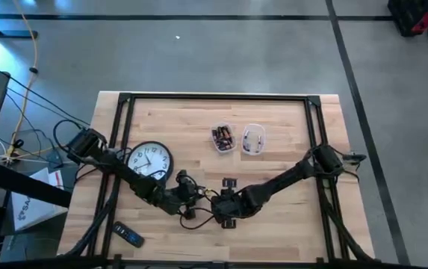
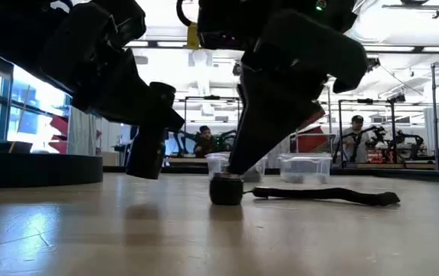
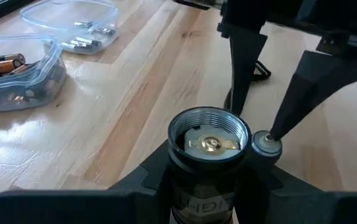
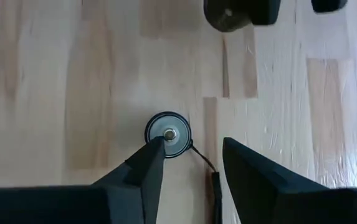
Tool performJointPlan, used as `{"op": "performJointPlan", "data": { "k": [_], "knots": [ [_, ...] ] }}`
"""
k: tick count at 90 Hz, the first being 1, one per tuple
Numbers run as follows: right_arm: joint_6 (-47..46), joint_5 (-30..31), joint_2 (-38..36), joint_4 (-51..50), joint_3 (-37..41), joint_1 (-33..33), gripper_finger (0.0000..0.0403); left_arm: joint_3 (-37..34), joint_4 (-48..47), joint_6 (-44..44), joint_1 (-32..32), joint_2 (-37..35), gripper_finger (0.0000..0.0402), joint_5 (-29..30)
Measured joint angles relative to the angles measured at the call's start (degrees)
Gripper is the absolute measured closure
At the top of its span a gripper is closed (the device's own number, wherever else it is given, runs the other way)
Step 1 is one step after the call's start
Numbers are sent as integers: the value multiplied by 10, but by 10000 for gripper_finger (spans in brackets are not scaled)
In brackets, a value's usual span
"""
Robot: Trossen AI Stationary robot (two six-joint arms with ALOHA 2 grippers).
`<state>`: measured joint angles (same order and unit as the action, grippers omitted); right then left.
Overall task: Insert battery
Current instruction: Close the lid of the black flashlight
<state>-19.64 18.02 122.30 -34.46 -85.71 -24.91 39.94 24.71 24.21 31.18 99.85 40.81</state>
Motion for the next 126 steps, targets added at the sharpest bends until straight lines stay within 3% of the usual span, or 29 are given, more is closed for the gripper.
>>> {"op": "performJointPlan", "data": {
  "k": [22, 52, 63, 83, 115, 126],
  "knots": [
    [-15, -15, 1, -43, 2, -11, 268, 0, -2, 1, 0, 0, 309, 0],
    [-49, 17, -23, -67, 5, -17, 268, 0, -9, 7, 1, -1, 309, 2],
    [-144, 17, -38, -70, 4, 7, 268, 0, -9, 8, 1, -1, 309, 2],
    [-320, -38, -46, -48, 3, 46, 268, 0, -9, 8, 1, -1, 309, 2],
    [-411, -67, -40, -8, 3, 79, 268, 0, -9, 6, 0, -1, 309, 2],
    [-422, -102, -29, -8, 3, 92, 268, 0, -9, 7, 0, -1, 309, 2]
  ]
}}
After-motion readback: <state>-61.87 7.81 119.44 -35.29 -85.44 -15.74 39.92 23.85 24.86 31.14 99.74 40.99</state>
